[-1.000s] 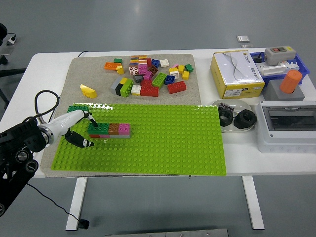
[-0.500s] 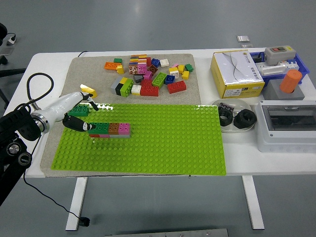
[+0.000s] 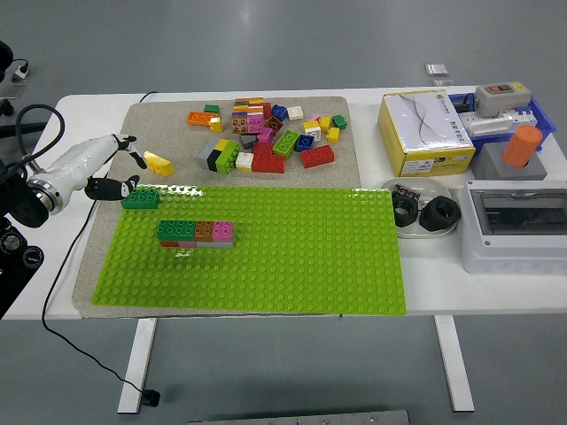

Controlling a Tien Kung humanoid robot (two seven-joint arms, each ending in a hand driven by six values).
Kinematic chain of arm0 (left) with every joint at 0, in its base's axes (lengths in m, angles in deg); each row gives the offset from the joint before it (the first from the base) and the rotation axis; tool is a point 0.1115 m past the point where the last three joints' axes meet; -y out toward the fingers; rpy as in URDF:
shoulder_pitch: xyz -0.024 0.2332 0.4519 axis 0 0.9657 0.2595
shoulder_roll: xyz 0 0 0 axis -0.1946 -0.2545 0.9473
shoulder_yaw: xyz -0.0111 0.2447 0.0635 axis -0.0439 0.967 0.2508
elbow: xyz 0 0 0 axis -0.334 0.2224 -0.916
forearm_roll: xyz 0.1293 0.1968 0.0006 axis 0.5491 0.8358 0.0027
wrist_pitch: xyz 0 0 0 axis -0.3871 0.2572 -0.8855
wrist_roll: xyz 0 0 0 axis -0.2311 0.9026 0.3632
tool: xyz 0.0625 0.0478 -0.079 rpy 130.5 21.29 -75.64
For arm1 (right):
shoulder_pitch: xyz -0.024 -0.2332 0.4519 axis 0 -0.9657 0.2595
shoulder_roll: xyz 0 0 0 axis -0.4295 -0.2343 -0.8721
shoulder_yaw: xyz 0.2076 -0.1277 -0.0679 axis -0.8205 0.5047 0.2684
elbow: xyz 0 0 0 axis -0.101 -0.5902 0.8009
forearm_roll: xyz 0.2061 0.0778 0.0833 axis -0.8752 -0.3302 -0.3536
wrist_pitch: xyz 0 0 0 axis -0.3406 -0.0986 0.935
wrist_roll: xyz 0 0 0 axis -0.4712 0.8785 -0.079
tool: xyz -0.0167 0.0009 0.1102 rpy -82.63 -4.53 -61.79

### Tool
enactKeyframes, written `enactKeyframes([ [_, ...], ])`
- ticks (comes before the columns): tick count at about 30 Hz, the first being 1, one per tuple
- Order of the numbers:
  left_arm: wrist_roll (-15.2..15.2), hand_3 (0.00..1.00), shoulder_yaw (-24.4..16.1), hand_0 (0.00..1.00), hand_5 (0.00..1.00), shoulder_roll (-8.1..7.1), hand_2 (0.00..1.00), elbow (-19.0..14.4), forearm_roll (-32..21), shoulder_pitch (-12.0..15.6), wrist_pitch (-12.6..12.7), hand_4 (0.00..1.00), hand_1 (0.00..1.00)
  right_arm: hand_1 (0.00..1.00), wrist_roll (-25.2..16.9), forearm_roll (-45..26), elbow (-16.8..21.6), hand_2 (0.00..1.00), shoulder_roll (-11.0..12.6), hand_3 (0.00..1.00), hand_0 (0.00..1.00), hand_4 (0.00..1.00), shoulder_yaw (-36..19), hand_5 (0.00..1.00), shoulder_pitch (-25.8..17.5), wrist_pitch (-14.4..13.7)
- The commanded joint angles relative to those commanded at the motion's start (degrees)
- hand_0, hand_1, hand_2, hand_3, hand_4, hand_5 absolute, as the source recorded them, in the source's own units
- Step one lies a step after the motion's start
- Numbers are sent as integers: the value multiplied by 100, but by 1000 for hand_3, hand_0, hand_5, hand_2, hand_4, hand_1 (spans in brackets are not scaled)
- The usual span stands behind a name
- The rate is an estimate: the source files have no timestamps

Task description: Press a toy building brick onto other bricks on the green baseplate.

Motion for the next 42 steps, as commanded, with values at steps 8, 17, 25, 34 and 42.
enactKeyframes([
  [8,259,578,-814,919,2,767,864,113,93,361,334,539,868,674,45,9,0,667,-43,896,688,607,6,998,-4,-7],
  [17,644,555,-1768,840,2,1367,750,-948,-365,1207,680,528,774,677,92,-145,0,675,-74,903,687,608,145,998,3,-17],
  [25,947,542,-1843,788,2,1383,658,-1357,-783,1646,922,471,725,674,133,-167,0,694,-80,906,686,598,202,998,9,-16],
  [34,1093,541,-1814,777,2,1278,649,-1316,-1015,1869,1033,459,718,674,190,-86,0,704,-79,908,686,592,228,998,71,-44],
  [42,1049,539,-1867,776,2,1195,637,-1265,-914,2012,1021,443,717,672,210,-40,0,725,-106,907,687,590,220,998,66,-69],
])
